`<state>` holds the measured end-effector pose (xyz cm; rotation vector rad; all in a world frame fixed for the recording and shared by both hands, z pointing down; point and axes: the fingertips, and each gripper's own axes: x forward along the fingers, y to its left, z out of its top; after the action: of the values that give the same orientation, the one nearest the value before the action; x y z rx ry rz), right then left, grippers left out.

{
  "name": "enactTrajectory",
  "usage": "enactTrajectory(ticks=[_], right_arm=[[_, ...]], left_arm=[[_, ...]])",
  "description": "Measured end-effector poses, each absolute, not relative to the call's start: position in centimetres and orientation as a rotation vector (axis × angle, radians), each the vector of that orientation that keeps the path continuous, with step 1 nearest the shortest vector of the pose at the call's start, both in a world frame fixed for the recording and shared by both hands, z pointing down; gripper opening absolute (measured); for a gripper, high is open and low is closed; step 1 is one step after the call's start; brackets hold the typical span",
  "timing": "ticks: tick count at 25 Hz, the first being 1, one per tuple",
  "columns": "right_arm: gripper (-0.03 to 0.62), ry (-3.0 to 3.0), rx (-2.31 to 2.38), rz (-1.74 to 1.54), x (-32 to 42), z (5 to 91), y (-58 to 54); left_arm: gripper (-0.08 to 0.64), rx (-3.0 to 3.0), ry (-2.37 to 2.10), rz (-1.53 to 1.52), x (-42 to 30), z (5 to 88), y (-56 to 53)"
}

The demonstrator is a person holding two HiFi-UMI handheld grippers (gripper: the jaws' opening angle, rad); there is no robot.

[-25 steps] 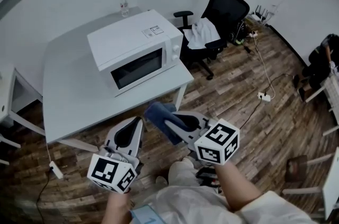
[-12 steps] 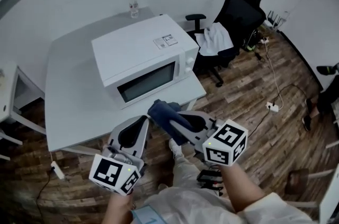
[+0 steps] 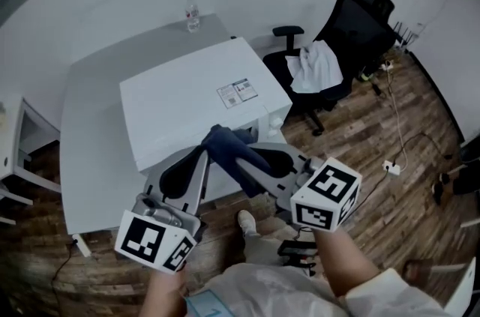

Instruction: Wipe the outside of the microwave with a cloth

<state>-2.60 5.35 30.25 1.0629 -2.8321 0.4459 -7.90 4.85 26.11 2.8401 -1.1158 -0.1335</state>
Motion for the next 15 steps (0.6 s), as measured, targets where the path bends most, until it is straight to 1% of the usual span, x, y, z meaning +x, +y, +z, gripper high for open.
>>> enactTrajectory(ticks=[8, 15], right_arm=[[0.072, -2.778, 1.090, 0.419, 0.3, 28.6, -3.5], [0.072, -2.647, 1.185, 0.465, 3.4, 29.6, -12.5]], left_arm=[[0.005, 2.812, -1.233, -0.051, -5.8, 24.9, -2.8], [0.005, 2.773, -1.335, -0.014, -5.2, 24.7, -8.6]])
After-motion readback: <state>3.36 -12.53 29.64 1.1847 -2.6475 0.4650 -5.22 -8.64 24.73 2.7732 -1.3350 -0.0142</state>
